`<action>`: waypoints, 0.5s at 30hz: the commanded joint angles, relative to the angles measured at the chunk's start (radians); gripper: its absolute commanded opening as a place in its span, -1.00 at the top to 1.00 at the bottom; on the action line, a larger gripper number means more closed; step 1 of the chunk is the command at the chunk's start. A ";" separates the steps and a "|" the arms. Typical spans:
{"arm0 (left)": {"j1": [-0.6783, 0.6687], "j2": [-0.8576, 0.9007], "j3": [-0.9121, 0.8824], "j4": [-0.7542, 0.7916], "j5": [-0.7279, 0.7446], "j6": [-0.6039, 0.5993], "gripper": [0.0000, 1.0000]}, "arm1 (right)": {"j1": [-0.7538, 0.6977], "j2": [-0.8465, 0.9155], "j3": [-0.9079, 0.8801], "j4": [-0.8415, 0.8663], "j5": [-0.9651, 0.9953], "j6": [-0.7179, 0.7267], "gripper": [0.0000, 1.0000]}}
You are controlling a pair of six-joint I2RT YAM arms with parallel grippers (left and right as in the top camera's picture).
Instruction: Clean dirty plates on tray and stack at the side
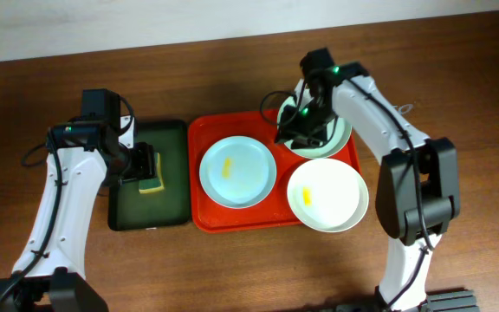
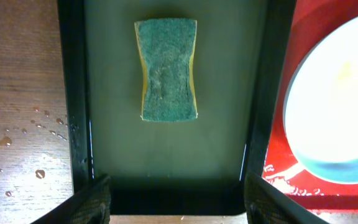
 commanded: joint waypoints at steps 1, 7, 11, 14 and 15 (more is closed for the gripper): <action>-0.001 0.009 -0.006 0.001 -0.003 -0.009 -0.31 | 0.051 0.000 -0.100 0.092 0.011 0.047 0.20; -0.001 0.009 -0.008 0.001 -0.003 -0.009 -0.32 | 0.098 0.001 -0.186 0.177 0.093 0.056 0.38; -0.001 0.009 -0.008 0.001 -0.003 -0.009 -0.31 | 0.153 0.001 -0.187 0.176 0.171 0.056 0.46; -0.001 0.009 -0.008 0.001 -0.003 -0.009 -0.31 | 0.191 0.001 -0.189 0.169 0.202 0.057 0.55; -0.001 0.009 -0.008 0.000 -0.003 -0.009 -0.31 | 0.199 0.001 -0.192 0.169 0.225 0.057 0.57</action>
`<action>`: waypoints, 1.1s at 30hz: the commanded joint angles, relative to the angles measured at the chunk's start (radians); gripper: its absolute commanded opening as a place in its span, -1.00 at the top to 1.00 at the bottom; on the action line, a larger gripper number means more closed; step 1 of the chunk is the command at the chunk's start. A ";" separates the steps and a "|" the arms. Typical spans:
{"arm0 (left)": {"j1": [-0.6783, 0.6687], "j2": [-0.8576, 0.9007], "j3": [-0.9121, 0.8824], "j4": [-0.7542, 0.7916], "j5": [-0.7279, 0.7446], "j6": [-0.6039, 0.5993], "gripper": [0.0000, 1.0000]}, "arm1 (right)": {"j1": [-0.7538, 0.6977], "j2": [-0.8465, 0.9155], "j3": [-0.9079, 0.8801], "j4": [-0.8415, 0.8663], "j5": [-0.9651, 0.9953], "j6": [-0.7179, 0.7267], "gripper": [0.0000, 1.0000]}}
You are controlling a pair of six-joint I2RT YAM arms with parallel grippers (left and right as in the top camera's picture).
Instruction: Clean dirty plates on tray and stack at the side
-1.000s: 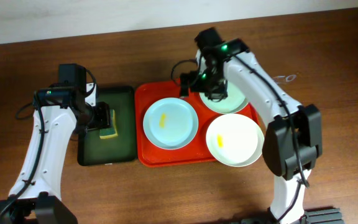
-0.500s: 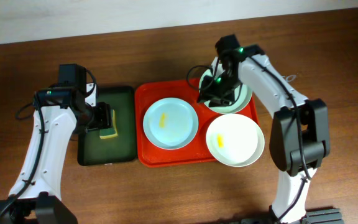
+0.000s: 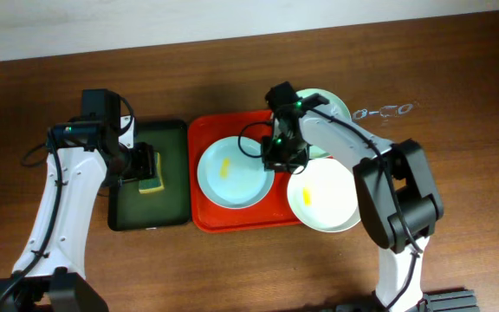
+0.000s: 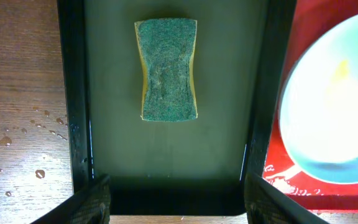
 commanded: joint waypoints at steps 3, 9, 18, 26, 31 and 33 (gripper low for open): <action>-0.001 0.009 -0.007 0.000 -0.003 -0.009 -0.31 | 0.045 0.000 -0.021 0.005 0.105 0.019 0.90; -0.001 0.009 -0.007 0.000 -0.003 -0.009 -0.26 | 0.043 0.000 -0.019 0.088 0.159 -0.115 0.92; -0.001 0.129 -0.007 0.037 -0.004 -0.003 -0.20 | 0.041 0.000 -0.013 0.076 0.077 -0.120 0.53; 0.000 0.266 -0.007 0.182 -0.037 0.044 -0.11 | 0.041 0.000 -0.013 0.057 0.077 -0.120 0.42; 0.000 0.316 -0.007 0.221 -0.041 0.044 -0.09 | 0.041 0.000 -0.013 0.061 0.077 -0.121 0.42; 0.000 0.351 -0.007 0.238 -0.040 0.043 -0.03 | 0.041 0.000 -0.013 0.061 0.077 -0.121 0.42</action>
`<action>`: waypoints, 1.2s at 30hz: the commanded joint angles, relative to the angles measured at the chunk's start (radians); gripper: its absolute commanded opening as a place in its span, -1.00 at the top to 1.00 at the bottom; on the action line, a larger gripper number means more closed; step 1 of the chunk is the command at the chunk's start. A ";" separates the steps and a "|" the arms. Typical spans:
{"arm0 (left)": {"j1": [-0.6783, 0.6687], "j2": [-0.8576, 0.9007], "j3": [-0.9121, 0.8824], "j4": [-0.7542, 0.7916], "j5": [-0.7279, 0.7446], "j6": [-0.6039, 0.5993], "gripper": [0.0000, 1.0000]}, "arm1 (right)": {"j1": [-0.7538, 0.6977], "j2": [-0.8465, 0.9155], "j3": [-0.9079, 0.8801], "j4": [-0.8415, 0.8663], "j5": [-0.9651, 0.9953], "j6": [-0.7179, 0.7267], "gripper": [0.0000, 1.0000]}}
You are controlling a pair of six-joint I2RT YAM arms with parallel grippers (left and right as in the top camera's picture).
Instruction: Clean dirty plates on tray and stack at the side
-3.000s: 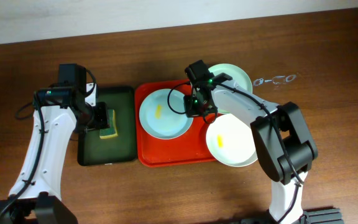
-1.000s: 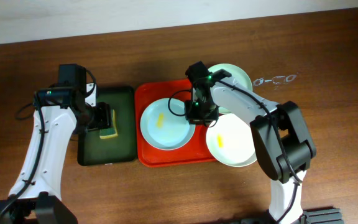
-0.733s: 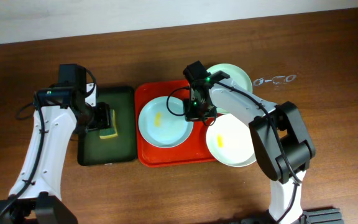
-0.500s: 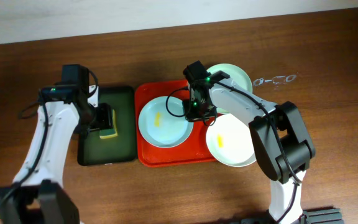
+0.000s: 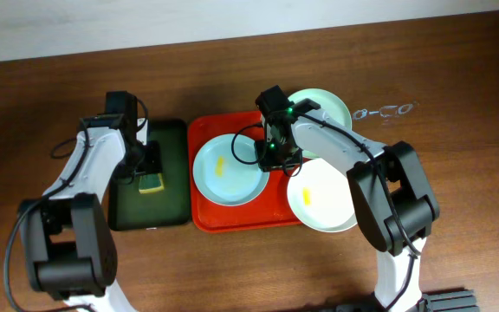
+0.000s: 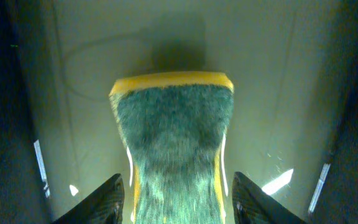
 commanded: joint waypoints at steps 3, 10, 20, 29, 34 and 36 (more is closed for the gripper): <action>0.000 0.065 -0.006 0.023 -0.011 0.018 0.10 | 0.003 0.000 0.000 0.003 -0.005 -0.004 0.41; 0.000 0.074 -0.007 0.029 -0.010 0.018 0.79 | 0.003 0.000 0.000 0.002 -0.002 -0.004 0.42; -0.001 -0.085 0.024 -0.026 -0.007 0.019 1.00 | -0.041 0.000 0.016 0.002 -0.121 -0.003 -0.04; -0.001 -0.174 0.044 -0.078 0.021 0.034 1.00 | -0.187 -0.001 0.037 -0.067 -0.446 -0.016 -0.02; 0.000 -0.173 0.079 -0.112 0.045 0.032 1.00 | -0.206 -0.001 0.037 -0.104 -0.475 -0.022 0.21; 0.000 -0.173 0.089 -0.122 0.047 0.025 1.00 | -0.213 -0.001 0.050 -0.112 -0.474 -0.010 0.22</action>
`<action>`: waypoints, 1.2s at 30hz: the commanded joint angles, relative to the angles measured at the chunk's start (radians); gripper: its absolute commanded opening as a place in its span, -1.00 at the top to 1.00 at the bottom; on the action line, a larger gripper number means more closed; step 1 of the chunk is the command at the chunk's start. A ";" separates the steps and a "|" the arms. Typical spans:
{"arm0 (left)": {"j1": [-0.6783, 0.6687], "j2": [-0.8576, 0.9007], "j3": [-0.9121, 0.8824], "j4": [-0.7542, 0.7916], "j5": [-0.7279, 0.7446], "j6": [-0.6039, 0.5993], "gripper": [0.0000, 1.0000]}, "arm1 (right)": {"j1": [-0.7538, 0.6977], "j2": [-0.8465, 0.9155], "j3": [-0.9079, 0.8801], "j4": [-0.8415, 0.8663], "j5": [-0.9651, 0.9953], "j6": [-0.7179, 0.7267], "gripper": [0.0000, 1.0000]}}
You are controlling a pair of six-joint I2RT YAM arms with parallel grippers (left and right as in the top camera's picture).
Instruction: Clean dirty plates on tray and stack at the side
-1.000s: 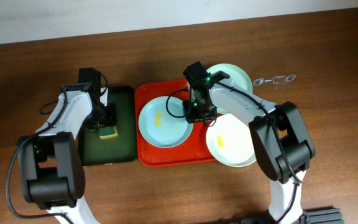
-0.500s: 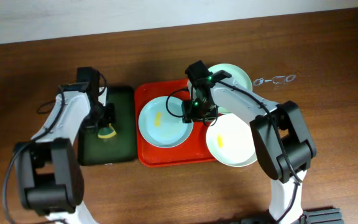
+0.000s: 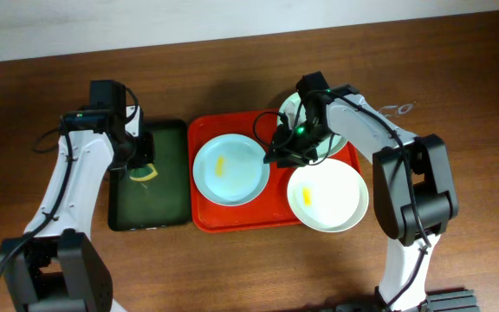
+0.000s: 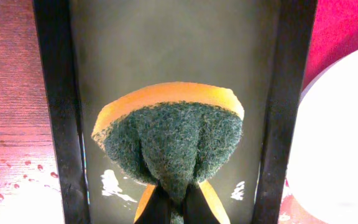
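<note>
My left gripper is shut on a green-and-yellow sponge, which is pinched into a fold above the dark tray. In the overhead view the left gripper hangs over that tray's upper half. A light blue plate with a yellow smear lies on the red tray, with a white plate bearing a yellow smear at its right. My right gripper is at the blue plate's right rim. Its jaws are hidden under the wrist.
A pale green plate lies at the red tray's back right corner, partly under the right arm. The dark tray sits against the red tray's left side. Water drops dot the wood left of the dark tray.
My left gripper stood open around the sponge lying flat on the dark tray; now it is shut on the sponge and holds it folded, higher up. The right gripper sits slightly further right.
At first my left gripper hung open above the flat sponge and my right gripper was at the green plate. Then the right gripper was at the blue plate's rim, and the plate lay further left. Later the left gripper straddled the sponge, and now grips it.
</note>
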 commanded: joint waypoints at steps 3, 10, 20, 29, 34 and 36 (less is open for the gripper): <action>0.000 -0.017 0.096 -0.072 0.022 0.004 1.00 | -0.013 -0.001 0.076 -0.053 -0.023 0.000 0.21; 0.000 0.049 0.182 -0.182 0.060 0.001 1.00 | -0.004 0.000 0.077 -0.093 0.107 0.000 0.14; 0.000 0.098 0.182 -0.165 0.063 0.000 1.00 | 0.163 0.000 0.075 -0.019 0.376 0.061 0.29; 0.000 0.098 0.182 -0.151 0.063 0.000 1.00 | 0.201 0.002 0.042 0.024 0.497 0.133 0.44; -0.003 0.098 0.182 -0.126 0.063 0.000 1.00 | 0.201 0.002 -0.013 0.096 0.476 0.133 0.66; -0.016 0.098 0.182 -0.116 0.063 -0.027 1.00 | 0.201 0.002 -0.013 0.099 0.461 0.133 0.89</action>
